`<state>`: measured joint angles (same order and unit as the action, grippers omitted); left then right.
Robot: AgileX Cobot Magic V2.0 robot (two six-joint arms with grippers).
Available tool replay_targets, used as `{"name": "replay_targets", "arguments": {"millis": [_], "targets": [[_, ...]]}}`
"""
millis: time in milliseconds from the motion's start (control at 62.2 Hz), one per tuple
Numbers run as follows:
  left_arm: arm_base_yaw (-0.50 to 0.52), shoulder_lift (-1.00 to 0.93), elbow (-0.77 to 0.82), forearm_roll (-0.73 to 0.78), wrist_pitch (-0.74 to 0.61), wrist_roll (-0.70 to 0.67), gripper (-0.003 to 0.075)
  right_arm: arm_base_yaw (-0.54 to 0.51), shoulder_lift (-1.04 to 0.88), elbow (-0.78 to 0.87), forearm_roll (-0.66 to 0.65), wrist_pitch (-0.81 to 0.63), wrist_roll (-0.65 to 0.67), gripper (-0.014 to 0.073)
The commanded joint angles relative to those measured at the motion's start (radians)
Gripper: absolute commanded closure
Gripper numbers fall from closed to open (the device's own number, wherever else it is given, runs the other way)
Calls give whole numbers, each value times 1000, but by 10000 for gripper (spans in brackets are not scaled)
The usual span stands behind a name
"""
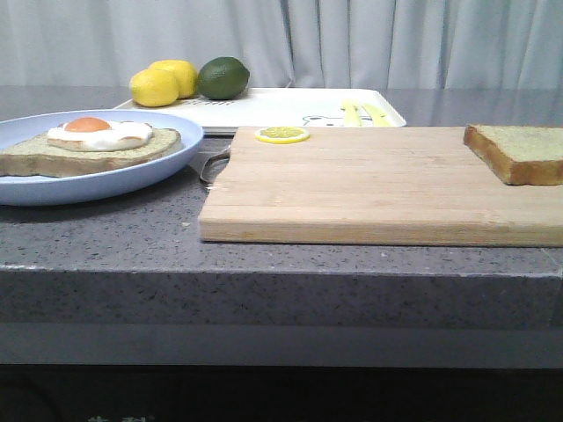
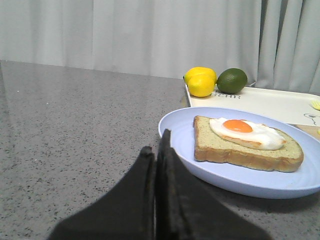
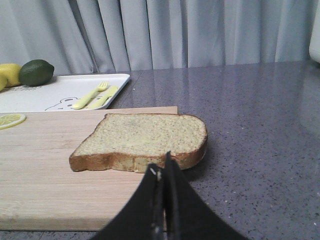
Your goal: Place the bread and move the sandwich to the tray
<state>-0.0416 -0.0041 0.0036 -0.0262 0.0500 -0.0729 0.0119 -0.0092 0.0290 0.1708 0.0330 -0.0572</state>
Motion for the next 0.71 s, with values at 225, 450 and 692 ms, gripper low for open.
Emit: {"name": "replay_targets", "arguments": {"millis": [225,450,692], "targets": [[-1,-21,1,-1,-84,-10,741,0,-19,-4,-2,-84,-1,663],[-1,-21,1,-1,-84,-10,741,0,-19,-4,-2,-84,-1,663],[-1,-21,1,-1,-84,-10,741,0,-19,-5,-2,-96,-1,663]]}}
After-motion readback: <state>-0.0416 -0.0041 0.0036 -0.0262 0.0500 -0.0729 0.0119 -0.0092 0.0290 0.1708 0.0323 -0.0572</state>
